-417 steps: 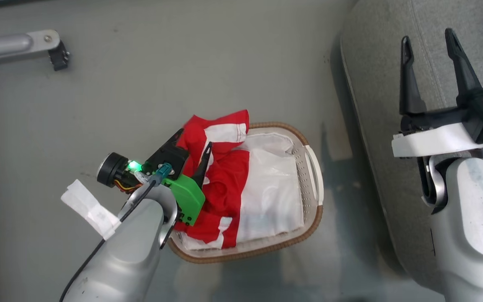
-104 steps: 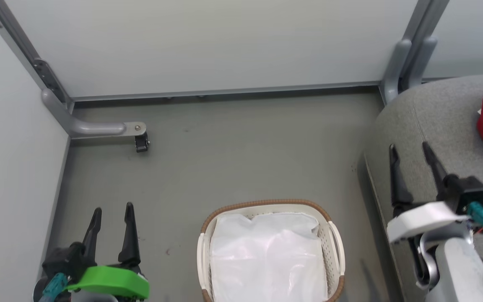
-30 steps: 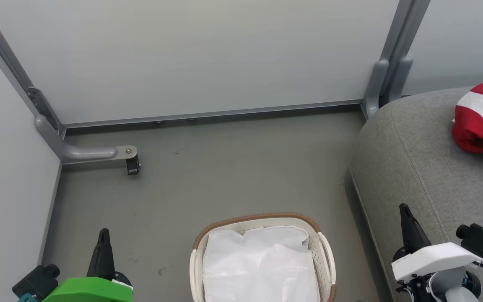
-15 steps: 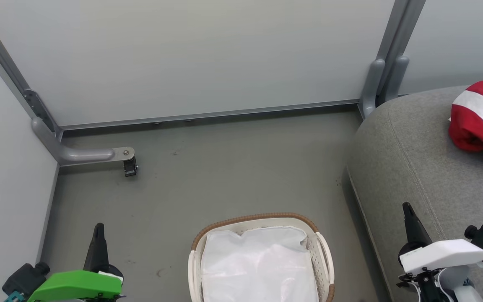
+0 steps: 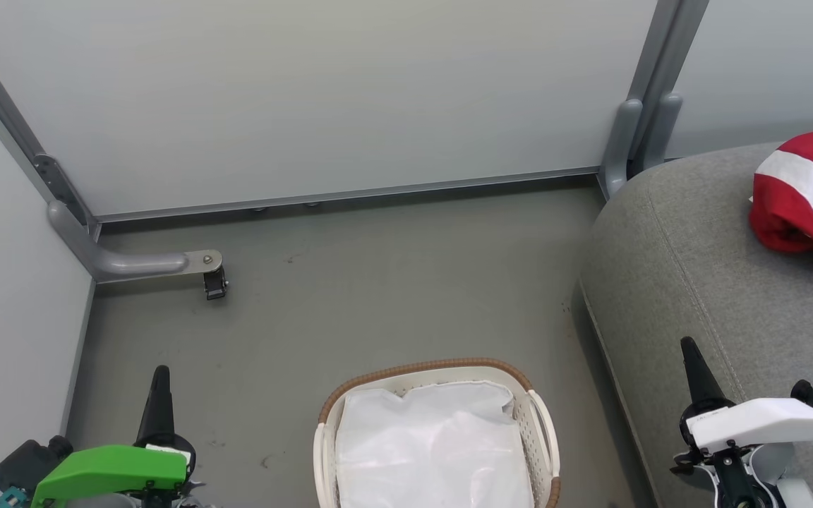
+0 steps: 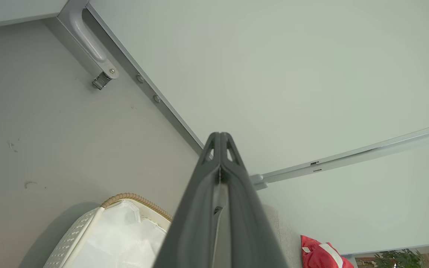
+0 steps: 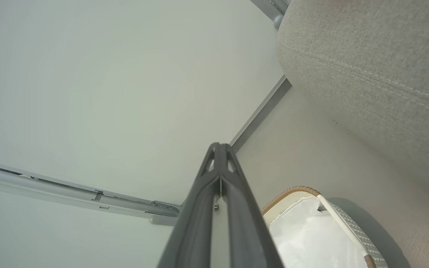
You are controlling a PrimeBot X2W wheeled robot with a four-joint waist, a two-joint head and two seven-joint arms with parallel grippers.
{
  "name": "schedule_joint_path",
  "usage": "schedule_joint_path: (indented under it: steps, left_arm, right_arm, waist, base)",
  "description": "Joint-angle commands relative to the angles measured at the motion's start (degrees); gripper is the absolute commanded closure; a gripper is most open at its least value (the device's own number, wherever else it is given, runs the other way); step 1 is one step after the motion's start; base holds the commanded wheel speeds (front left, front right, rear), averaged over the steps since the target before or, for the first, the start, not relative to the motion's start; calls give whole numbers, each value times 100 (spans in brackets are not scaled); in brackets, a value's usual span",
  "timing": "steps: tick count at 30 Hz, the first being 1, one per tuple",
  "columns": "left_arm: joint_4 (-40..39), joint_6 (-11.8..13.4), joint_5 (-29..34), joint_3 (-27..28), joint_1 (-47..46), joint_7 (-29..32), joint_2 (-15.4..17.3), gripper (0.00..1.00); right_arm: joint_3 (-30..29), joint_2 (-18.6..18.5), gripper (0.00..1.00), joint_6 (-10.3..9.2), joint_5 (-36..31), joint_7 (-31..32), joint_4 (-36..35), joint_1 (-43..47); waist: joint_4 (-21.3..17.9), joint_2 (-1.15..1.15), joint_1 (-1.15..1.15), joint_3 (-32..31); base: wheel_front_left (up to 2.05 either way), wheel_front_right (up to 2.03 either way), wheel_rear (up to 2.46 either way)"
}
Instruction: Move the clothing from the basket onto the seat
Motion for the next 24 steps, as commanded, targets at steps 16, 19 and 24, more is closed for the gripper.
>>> schedule_joint_path:
  steps: [16,19,24]
  left_arm:
    - [-97,-12,-892,140,-245,270,56,100]
    - [-100,-12,-1037,162,-262,315,54,100]
    - [-108,-13,-1245,192,-294,380,52,100]
  right_arm:
    - [-116,-46,100,-4,1002,264,-66,-153]
    - [-133,-47,100,-4,1164,307,-66,-160]
    - [-156,-49,100,-4,1405,370,-66,-170]
  waist:
    - [-62,12,0,-8]
    - [-74,13,0,-9]
    - [-93,14,0,-11]
  base:
    - [0,0,0]
    - [0,0,0]
    - [0,0,0]
